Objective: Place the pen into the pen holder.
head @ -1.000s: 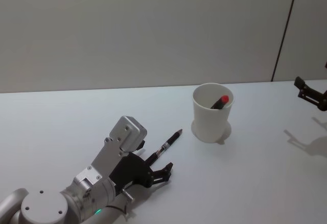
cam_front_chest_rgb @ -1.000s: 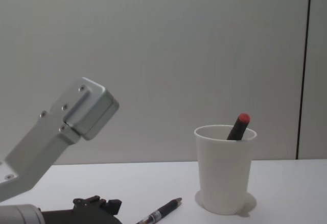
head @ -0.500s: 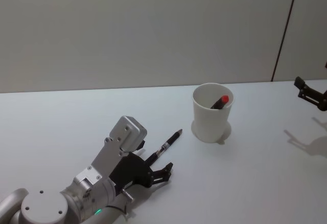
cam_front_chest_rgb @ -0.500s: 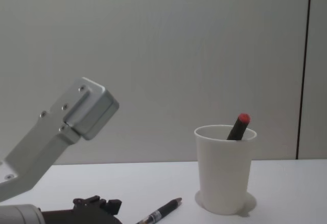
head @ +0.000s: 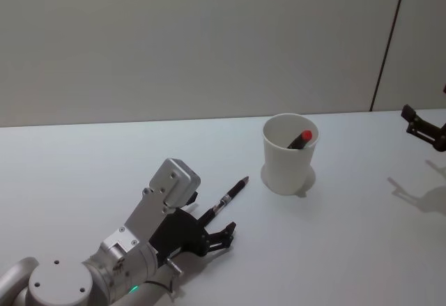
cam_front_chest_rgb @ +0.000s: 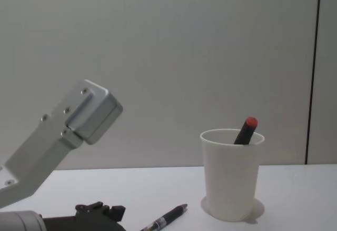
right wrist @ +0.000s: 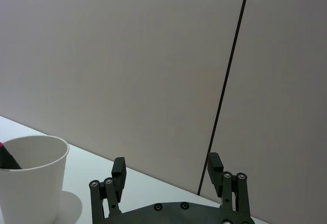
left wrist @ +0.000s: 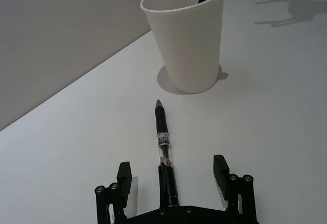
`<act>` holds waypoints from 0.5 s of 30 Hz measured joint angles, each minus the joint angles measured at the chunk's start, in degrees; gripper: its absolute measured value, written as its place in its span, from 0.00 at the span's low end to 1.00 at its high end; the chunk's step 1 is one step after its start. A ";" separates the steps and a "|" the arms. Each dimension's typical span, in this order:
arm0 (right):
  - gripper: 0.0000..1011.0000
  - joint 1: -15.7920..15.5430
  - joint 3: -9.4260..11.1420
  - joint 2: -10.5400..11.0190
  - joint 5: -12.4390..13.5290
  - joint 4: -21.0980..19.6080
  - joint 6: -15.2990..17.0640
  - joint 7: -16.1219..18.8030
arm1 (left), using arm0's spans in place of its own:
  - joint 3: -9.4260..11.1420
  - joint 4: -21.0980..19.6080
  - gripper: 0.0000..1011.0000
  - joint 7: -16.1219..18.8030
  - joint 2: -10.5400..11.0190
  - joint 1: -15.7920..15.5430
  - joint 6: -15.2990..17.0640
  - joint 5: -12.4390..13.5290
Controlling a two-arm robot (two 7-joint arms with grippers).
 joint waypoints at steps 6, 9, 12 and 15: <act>0.99 0.00 0.00 0.00 0.00 0.00 0.00 0.00 | 0.00 0.00 0.99 0.00 0.00 0.00 0.00 0.00; 0.99 0.00 0.00 0.00 0.00 0.00 0.00 0.00 | 0.00 0.00 0.99 0.00 0.00 0.00 0.00 0.00; 0.99 0.00 0.00 0.00 0.00 0.00 0.00 0.00 | 0.00 0.00 0.99 0.00 0.00 0.00 0.00 0.00; 0.99 0.00 0.00 0.00 0.00 0.00 0.00 0.00 | 0.00 0.00 0.99 0.00 0.00 0.00 0.00 0.00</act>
